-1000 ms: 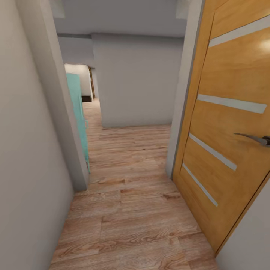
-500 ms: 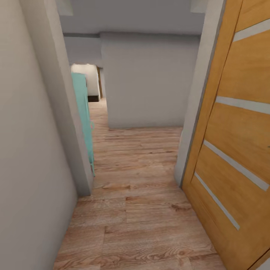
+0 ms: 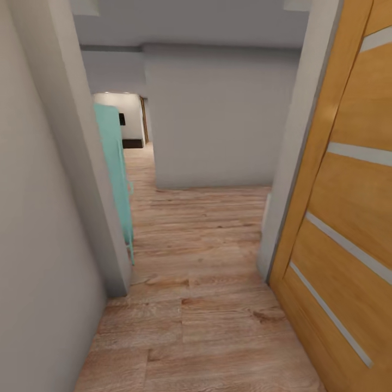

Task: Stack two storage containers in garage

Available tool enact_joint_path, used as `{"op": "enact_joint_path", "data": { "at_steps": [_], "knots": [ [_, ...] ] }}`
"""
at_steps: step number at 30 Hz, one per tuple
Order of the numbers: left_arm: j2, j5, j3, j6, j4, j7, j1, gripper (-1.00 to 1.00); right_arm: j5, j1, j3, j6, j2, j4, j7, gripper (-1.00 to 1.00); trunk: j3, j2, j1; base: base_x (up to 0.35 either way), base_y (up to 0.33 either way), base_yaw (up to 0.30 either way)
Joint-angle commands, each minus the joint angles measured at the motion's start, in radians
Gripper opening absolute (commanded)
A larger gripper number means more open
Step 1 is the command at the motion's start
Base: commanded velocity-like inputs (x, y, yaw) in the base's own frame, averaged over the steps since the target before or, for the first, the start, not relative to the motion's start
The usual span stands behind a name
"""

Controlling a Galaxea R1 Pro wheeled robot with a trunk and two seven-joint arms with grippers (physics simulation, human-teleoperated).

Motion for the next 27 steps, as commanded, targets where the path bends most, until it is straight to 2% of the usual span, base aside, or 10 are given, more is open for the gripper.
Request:
{"op": "enact_joint_path", "data": {
  "at_steps": [1, 9, 27],
  "knots": [
    [0.0, 0.006, 0.005, -0.003, 0.001, 0.001, -0.001, 1.0, -0.009, -0.001, 0.008, -0.005, 0.001, 0.003, -0.001, 1.0, -0.001, 0.0, 0.001, 0.321, 0.0, 0.0],
    [0.0, 0.005, 0.005, -0.001, 0.001, 0.001, -0.001, 1.0, -0.021, -0.001, 0.007, -0.007, -0.001, 0.003, -0.002, 1.0, -0.001, 0.0, 0.001, 0.321, 0.0, 0.0],
    [-0.002, 0.005, 0.004, 0.0, 0.001, 0.001, -0.001, 1.0, -0.016, -0.001, 0.008, -0.004, 0.0, 0.004, -0.002, 1.0, -0.001, 0.0, 0.001, 0.321, 0.0, 0.0]
  ]
}}
